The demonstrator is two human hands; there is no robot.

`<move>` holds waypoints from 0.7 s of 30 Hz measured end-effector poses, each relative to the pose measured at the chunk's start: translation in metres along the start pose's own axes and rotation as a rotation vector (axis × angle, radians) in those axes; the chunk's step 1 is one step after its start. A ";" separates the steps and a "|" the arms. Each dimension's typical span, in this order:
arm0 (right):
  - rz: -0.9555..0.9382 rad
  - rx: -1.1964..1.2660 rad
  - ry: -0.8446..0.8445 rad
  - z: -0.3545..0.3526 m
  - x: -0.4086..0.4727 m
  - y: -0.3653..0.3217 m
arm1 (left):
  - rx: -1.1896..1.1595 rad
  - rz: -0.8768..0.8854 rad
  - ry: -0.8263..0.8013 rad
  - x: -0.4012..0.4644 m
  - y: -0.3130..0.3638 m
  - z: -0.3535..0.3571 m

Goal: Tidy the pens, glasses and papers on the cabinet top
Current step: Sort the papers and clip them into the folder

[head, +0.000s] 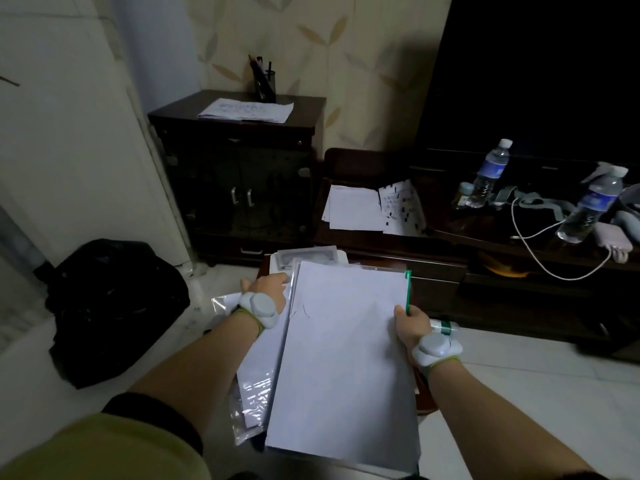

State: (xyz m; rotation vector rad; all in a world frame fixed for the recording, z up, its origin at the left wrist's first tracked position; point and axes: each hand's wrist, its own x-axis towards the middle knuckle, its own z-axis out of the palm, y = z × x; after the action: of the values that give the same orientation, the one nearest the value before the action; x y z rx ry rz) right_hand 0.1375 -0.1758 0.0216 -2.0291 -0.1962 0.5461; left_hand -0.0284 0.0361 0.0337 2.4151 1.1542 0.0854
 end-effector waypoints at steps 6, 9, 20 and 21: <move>-0.005 -0.046 0.061 0.009 0.027 0.012 | 0.289 0.023 0.134 0.022 0.011 0.023; 0.008 -0.070 0.079 0.012 0.038 0.022 | 0.310 0.075 0.140 0.035 0.011 0.036; 0.022 -0.179 0.092 0.016 0.051 0.041 | 0.030 0.157 0.143 0.046 0.017 0.069; 0.023 -0.181 0.085 0.016 0.051 0.042 | 0.004 0.150 0.139 0.043 0.015 0.070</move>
State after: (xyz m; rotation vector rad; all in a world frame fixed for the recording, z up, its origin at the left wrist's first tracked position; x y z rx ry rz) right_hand 0.1713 -0.1661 -0.0363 -2.2280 -0.1764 0.4686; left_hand 0.0273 0.0341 -0.0287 2.5304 1.0298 0.3036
